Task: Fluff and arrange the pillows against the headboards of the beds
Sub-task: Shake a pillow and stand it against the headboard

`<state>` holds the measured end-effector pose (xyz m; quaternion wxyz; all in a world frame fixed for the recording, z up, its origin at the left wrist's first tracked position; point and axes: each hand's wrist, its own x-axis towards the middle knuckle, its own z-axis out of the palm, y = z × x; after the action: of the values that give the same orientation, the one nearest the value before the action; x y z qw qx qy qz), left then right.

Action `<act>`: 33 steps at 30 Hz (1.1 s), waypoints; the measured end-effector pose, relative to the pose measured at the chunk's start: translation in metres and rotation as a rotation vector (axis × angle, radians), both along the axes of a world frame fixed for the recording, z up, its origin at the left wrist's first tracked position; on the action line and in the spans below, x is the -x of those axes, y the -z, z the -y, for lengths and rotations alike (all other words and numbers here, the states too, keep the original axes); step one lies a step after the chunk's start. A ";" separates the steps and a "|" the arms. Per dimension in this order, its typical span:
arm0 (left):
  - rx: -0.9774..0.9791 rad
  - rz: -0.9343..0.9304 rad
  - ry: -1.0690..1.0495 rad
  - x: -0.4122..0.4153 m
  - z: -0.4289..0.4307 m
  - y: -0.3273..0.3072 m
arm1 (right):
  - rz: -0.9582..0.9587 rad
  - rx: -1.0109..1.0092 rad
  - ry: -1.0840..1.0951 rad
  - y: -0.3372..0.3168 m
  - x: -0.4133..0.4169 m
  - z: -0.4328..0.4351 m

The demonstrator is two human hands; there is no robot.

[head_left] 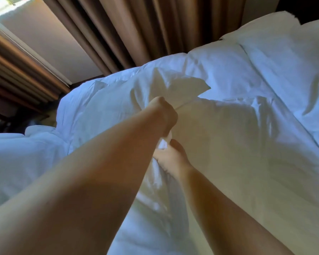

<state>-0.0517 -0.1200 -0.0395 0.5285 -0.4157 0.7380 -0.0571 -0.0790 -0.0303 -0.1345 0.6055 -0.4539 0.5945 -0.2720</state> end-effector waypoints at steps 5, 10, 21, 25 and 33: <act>0.134 -0.139 -0.097 -0.032 -0.028 0.005 | -0.140 0.052 -0.103 0.002 -0.018 -0.016; 0.308 -0.297 -0.217 -0.081 -0.068 -0.012 | -0.299 0.123 -0.258 -0.014 -0.048 -0.038; 0.763 -0.871 -0.431 -0.211 -0.158 -0.188 | -0.778 0.712 -0.328 -0.231 -0.124 -0.077; 0.934 -1.142 -0.430 -0.261 -0.199 -0.271 | -1.074 0.966 -0.213 -0.338 -0.160 -0.120; 0.906 -1.315 -0.252 -0.330 -0.300 -0.318 | -1.403 1.154 -0.100 -0.412 -0.205 -0.229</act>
<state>0.2780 0.1799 0.2789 -0.2312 -0.6181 0.7505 -0.0341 0.1255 0.1983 0.2774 -0.2057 -0.7731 0.5776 -0.1623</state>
